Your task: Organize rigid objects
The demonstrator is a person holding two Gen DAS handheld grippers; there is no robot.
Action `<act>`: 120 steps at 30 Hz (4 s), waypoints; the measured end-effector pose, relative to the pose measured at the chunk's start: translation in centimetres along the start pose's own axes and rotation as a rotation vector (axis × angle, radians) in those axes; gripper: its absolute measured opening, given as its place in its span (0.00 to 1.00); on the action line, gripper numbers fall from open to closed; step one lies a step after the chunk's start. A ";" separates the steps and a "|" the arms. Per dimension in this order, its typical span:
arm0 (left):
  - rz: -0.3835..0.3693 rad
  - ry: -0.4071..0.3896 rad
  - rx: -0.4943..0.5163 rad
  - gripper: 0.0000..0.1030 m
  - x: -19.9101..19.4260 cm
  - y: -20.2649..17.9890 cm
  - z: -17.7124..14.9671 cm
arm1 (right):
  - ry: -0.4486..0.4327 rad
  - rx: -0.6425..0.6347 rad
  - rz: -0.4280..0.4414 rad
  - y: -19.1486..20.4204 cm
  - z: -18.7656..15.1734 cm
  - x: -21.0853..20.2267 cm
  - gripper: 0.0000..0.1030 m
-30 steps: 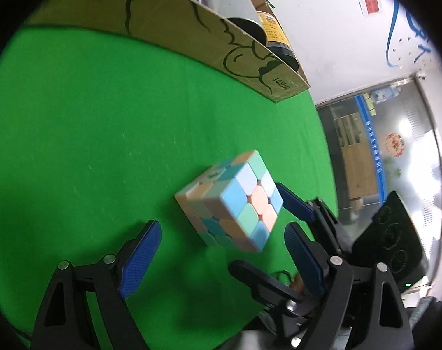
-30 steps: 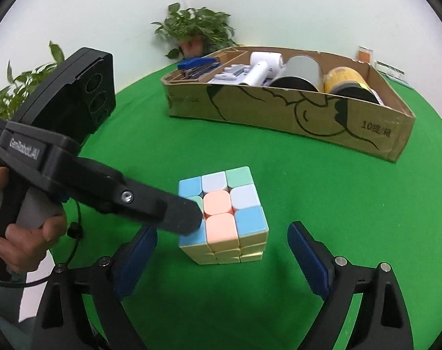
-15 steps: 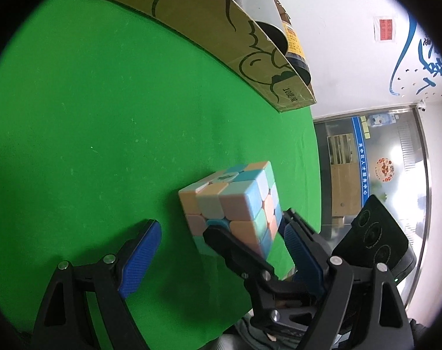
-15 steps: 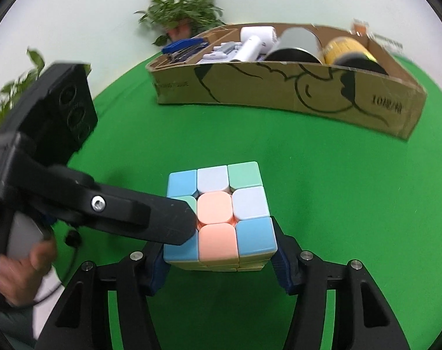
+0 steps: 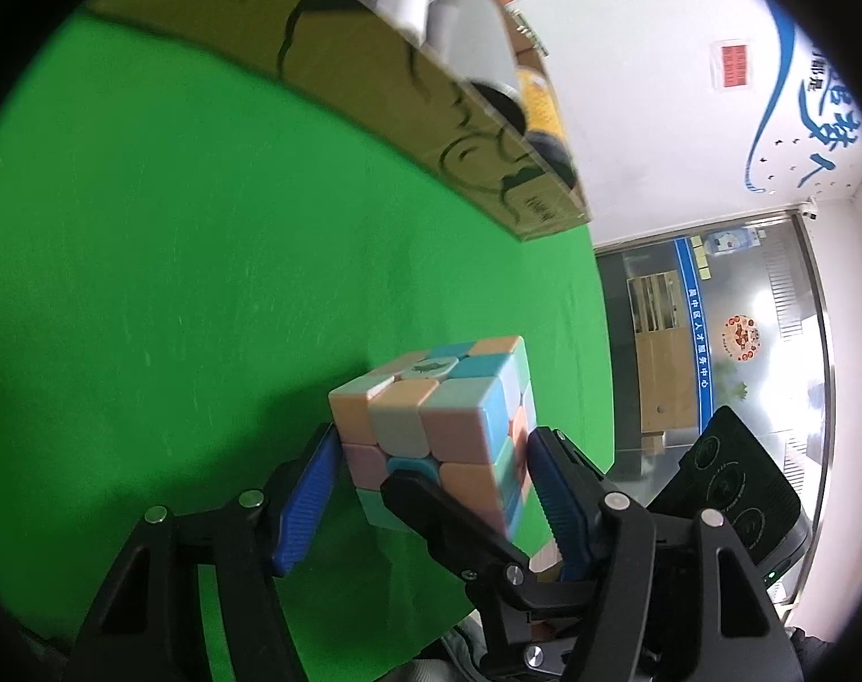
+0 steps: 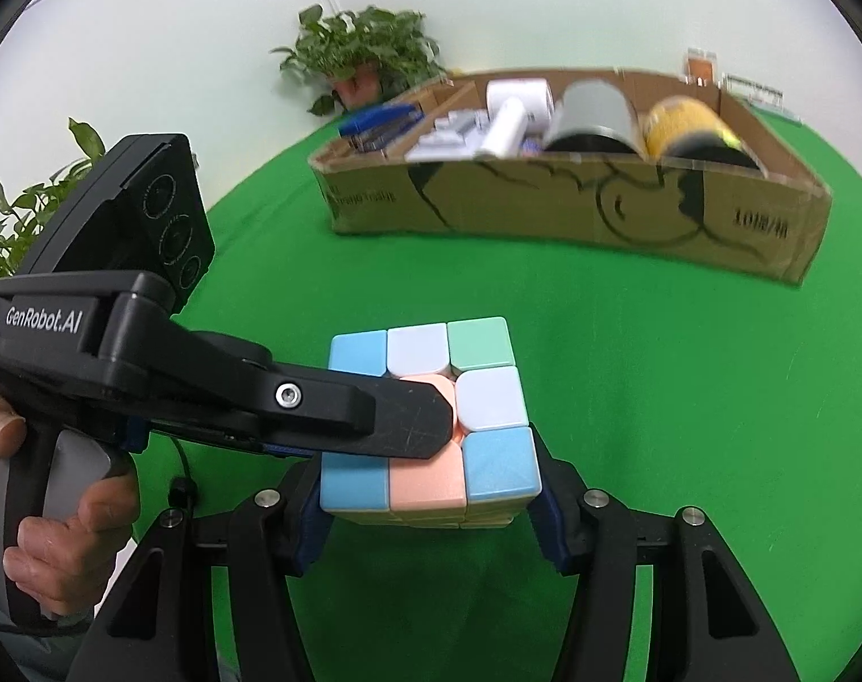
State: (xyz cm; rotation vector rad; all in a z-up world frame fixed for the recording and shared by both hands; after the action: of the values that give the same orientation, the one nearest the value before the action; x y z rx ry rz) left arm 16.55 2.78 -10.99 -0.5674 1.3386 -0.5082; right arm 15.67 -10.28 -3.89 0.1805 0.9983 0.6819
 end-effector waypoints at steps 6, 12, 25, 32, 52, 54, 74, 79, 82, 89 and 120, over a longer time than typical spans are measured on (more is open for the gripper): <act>-0.002 -0.067 0.039 0.64 -2.7 -1.7 1.8 | -0.070 -0.052 -0.011 1.6 2.7 -1.4 0.54; -0.026 -0.117 0.093 0.64 -5.0 -3.8 4.0 | -0.135 -0.094 -0.042 2.7 6.3 -3.3 0.53; -0.058 -0.209 0.095 0.63 -8.3 -5.1 11.9 | -0.178 -0.181 -0.028 3.4 16.6 -2.8 0.54; -0.032 -0.164 0.066 0.61 -7.6 -2.4 17.1 | -0.173 -0.047 0.027 0.2 20.7 1.9 0.54; -0.022 0.056 0.057 0.60 -0.1 -1.3 25.8 | -0.097 0.088 -0.035 -8.9 23.2 8.3 0.58; 0.000 0.063 0.077 0.60 0.1 -1.7 25.9 | -0.106 0.087 -0.042 -8.9 22.9 7.6 0.58; 0.400 -0.370 0.282 0.63 -7.9 -6.3 23.0 | -0.214 -0.044 -0.186 -6.3 18.8 0.3 1.00; 0.716 -0.875 0.378 0.83 -12.8 -7.3 14.4 | -0.217 -0.056 -0.276 -5.8 16.4 -1.4 1.00; 0.821 -0.922 0.401 0.83 -12.4 -7.2 10.2 | -0.224 -0.054 -0.324 -5.3 14.6 -2.5 1.00; 0.803 -0.933 0.324 0.83 -10.9 -6.8 5.3 | -0.241 -0.038 -0.337 -4.1 11.0 -4.6 0.99; 0.806 -0.931 0.290 0.83 -10.0 -8.1 1.7 | -0.337 -0.051 -0.465 -2.3 8.1 -9.7 0.99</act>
State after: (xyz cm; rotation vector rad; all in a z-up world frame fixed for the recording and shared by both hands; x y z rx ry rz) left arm 16.42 3.12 1.96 0.0376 0.4887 0.2319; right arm 19.89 -16.60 6.51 0.0131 0.6629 0.2389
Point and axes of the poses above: each gripper's, at about its wrist camera, not at the fingertips, and x roughly the way its jaws point, y to its left, z to its top, the point moved 4 cm from there along x, roughly the way its jaws point, and after that the axes turned 13 degrees about z, right-handed, at the moved point
